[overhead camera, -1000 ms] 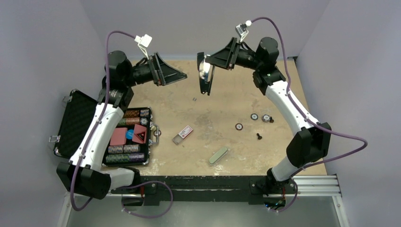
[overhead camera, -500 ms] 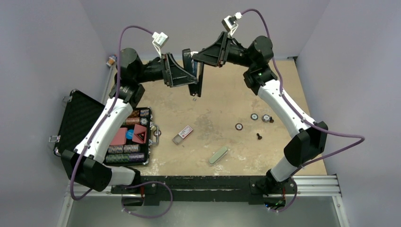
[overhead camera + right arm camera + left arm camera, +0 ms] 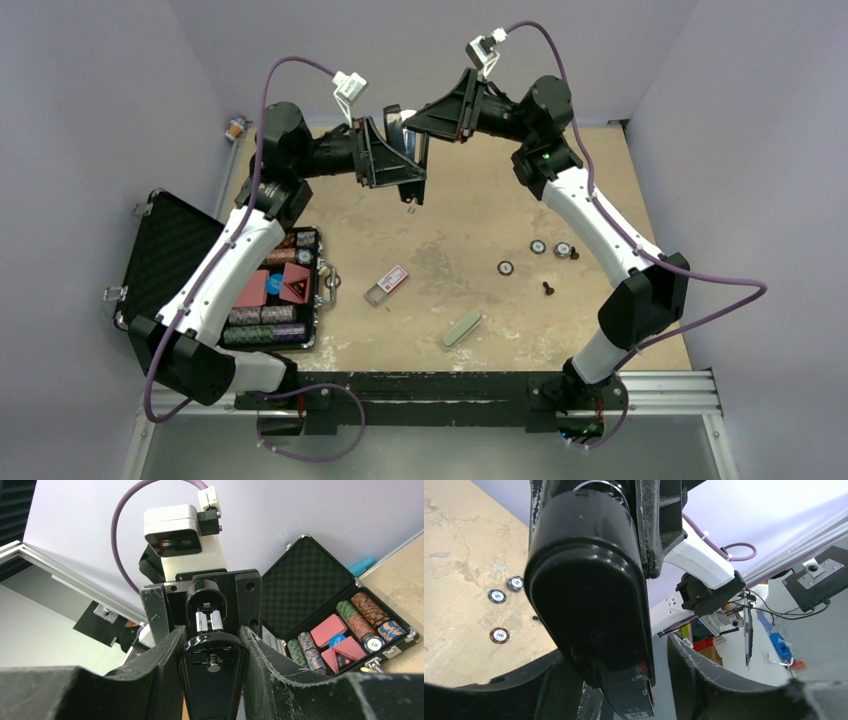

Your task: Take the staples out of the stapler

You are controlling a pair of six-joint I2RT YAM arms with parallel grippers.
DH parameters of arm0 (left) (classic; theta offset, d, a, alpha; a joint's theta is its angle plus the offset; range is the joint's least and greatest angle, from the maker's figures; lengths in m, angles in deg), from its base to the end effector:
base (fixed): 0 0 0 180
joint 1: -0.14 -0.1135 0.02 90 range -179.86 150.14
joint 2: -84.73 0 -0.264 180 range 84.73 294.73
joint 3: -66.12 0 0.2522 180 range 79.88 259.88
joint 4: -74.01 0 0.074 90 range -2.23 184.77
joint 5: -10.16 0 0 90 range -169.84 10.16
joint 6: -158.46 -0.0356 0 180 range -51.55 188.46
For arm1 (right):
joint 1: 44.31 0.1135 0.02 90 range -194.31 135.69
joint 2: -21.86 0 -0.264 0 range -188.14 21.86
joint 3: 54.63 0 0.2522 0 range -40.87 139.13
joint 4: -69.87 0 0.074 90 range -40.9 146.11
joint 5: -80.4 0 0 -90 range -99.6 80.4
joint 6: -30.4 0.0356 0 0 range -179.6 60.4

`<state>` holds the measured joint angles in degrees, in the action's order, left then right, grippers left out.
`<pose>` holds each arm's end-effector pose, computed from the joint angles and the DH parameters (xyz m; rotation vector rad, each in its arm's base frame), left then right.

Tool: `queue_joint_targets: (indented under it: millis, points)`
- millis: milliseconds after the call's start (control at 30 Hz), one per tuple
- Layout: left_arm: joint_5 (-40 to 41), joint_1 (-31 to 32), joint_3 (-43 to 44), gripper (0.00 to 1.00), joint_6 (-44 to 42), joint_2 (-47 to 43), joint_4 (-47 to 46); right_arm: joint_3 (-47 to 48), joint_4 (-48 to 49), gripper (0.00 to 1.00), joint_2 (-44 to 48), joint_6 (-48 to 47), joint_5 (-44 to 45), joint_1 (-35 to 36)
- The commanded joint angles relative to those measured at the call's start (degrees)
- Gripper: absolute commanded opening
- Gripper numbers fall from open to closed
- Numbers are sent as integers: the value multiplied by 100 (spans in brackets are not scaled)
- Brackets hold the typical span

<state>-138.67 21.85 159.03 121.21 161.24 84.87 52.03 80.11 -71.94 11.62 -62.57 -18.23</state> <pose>0.2603 -0.1364 0.4503 0.5108 1.7437 -1.7217 0.3209 0.1887 0.4705 -0.4076 1.5814 1.9108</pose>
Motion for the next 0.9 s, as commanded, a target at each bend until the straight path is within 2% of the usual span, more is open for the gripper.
queue_joint_targets:
  millis: [0,133,200,333,500,600,733,800,833,867]
  points:
    - [186,51,335,58,-291,5,86,240,318,0,133,134,181,45]
    - [227,69,441,40,-374,57,278,212,317,0,156,128,182,55]
    - [246,78,435,38,-380,58,278,208,321,0,159,113,182,55]
    - [279,106,451,42,-380,83,450,177,298,0,173,62,190,57]
    - [298,110,461,56,-386,102,574,152,150,0,172,-80,209,61]
    - [340,109,477,56,-423,87,653,159,61,0,173,-148,207,64]
    - [412,106,478,37,-459,97,710,159,-4,0,168,-199,208,68]
    - [433,114,497,16,-463,123,745,156,-41,0,163,-225,208,66]
    - [467,114,527,3,-500,148,861,140,-53,0,162,-245,208,67]
    - [503,114,564,0,-564,160,1004,137,-59,0,164,-260,202,71]
